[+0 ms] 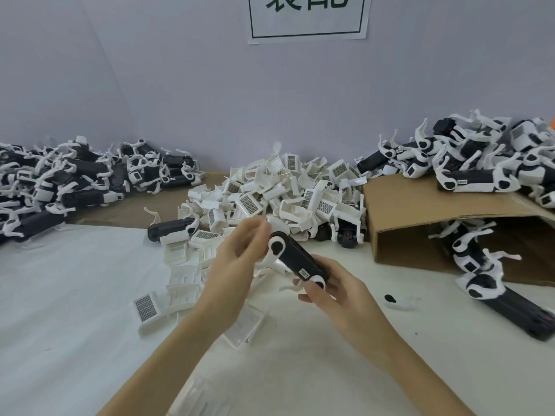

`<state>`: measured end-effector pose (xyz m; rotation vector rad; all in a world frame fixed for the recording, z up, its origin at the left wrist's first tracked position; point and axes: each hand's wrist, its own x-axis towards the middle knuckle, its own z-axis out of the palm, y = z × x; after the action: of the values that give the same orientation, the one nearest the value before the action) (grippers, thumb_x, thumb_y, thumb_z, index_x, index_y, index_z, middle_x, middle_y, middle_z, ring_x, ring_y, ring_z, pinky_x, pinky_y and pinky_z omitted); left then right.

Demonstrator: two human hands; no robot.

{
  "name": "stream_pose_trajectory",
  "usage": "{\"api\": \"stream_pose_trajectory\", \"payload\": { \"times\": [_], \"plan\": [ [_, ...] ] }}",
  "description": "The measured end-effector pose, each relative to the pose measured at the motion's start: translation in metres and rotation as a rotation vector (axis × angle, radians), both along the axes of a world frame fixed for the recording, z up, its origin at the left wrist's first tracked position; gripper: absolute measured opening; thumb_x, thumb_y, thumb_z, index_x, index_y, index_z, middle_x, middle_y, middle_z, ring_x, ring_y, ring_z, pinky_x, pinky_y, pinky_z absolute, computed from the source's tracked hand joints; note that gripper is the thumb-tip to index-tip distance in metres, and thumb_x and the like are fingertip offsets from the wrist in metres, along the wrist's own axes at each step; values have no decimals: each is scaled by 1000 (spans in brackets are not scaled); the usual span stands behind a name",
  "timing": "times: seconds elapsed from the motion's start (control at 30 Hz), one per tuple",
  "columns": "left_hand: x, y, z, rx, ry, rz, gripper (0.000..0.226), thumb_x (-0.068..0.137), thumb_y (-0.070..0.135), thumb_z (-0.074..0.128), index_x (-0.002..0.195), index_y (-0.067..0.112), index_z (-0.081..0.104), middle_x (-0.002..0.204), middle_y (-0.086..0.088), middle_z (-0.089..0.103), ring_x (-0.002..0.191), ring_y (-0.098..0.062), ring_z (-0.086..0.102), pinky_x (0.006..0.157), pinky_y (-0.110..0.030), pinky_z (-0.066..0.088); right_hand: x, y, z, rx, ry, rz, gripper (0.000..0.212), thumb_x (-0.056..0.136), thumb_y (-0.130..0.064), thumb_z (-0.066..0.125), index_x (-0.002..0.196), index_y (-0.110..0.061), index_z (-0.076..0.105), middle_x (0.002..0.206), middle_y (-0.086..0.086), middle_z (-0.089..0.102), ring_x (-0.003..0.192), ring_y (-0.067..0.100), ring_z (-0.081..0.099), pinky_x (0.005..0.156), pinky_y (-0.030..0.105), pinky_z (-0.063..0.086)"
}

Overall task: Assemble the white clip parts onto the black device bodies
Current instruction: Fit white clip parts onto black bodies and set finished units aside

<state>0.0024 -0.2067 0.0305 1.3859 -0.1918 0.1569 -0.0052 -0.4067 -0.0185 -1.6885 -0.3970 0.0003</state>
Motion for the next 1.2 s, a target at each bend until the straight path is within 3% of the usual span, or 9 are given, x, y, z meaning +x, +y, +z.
{"api": "stream_pose_trajectory", "payload": {
  "times": [0.07,0.23,0.37,0.53,0.7,0.77,0.83,0.9,1.2],
  "plan": [
    [3,6,1,-139,124,-53,72,89,66,71,125,4,67,119,-19,67,106,-30,55,104,-44,39,-1,-1,0,54,36,4,40,97,-29,72,135,-20,61,120,1,74,113,23,71,101,47,57],
    [10,20,6,-246,317,-193,33,87,48,77,105,21,79,118,-9,71,103,-22,57,100,-36,39,1,0,-2,145,66,22,47,94,-37,68,136,-17,62,121,6,74,113,28,71,92,40,60],
    [6,17,8,235,138,-55,49,82,81,66,108,41,75,107,7,79,90,-8,69,77,-13,52,1,5,-4,82,4,-90,44,90,-43,78,129,-28,64,118,-8,75,111,14,71,89,31,58],
    [5,5,-2,335,-72,162,37,81,49,90,107,33,69,95,16,72,89,-10,73,73,-20,58,-1,10,-5,-18,-85,-53,45,91,-38,77,133,-35,61,126,-14,71,120,9,66,92,20,53],
    [12,14,2,88,-46,204,41,74,43,92,97,19,69,86,7,73,83,-13,75,71,-26,59,1,26,-5,257,112,2,108,65,-78,79,152,-31,37,140,-6,63,128,9,62,107,42,53],
    [16,23,5,42,-61,321,41,76,41,93,97,18,67,85,4,72,81,-14,74,70,-26,60,-6,31,-6,94,87,20,89,71,-75,78,144,-39,41,140,-13,59,132,5,58,108,35,50],
    [20,34,8,14,-96,430,37,80,38,93,96,19,66,81,7,69,75,-10,70,65,-21,58,-18,35,-12,-270,-145,96,51,98,-38,66,145,-43,46,148,-27,49,141,-4,43,117,24,38],
    [23,43,9,-10,-98,476,36,82,38,91,98,18,66,78,10,68,72,-7,68,65,-19,56,-24,42,-20,-546,-387,174,56,106,-18,54,154,-44,41,159,-31,35,144,-10,31,118,11,22],
    [29,43,1,-42,-15,442,43,81,46,91,102,15,68,82,7,67,74,-9,64,67,-21,56,-17,44,-18,-761,-509,110,47,97,-37,66,141,-33,48,116,-17,46,110,8,47,96,25,40]
  ]
}}
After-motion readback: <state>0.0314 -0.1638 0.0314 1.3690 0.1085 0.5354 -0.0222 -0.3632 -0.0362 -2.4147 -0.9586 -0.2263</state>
